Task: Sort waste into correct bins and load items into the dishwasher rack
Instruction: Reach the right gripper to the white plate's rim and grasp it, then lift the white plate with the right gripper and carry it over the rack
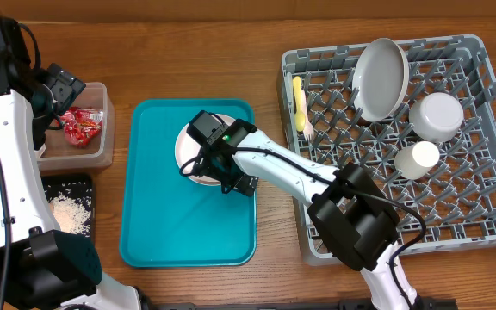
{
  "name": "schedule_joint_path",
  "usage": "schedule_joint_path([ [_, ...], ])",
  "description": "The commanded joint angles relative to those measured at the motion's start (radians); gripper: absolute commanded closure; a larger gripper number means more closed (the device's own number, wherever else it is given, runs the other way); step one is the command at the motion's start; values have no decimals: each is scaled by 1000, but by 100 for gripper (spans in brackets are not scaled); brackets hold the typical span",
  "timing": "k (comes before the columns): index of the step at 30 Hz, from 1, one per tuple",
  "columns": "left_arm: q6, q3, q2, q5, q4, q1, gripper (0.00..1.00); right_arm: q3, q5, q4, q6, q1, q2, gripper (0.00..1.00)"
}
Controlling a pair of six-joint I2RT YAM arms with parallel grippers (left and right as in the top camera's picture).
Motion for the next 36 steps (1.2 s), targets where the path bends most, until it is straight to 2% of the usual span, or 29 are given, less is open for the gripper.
schedule_joint_path([
  [1, 4, -2, 0, -13, 2, 0, 0, -9, 17, 18, 48, -3, 40, 0],
  [3, 4, -2, 0, -13, 2, 0, 0, -10, 17, 23, 48, -4, 53, 8],
  [7, 4, -2, 0, -13, 2, 0, 0, -10, 18, 22, 30, -4, 57, 32],
  [11, 4, -2, 0, -13, 2, 0, 0, -7, 17, 22, -45, -8, 57, 43],
  [13, 4, -2, 0, -13, 2, 0, 0, 1, 17, 12, -92, -16, 56, 60],
  [15, 4, -2, 0, -13, 2, 0, 0, 18, 18, -20, -119, -32, 56, 90],
  [16, 4, -2, 0, -13, 2, 0, 0, 27, 21, -36, -123, -40, 56, 96],
  [20, 4, -2, 0, -13, 2, 0, 0, 71, 32, -118, -133, -89, 52, 96],
  [26, 4, -2, 0, -13, 2, 0, 0, 87, 32, -163, -229, -156, -14, 96],
  [30, 4, -2, 0, -13, 2, 0, 0, 87, 45, -195, -283, -207, -134, 96],
  [36, 4, -2, 0, -13, 2, 0, 0, 87, 267, -290, -321, -280, -396, 96],
])
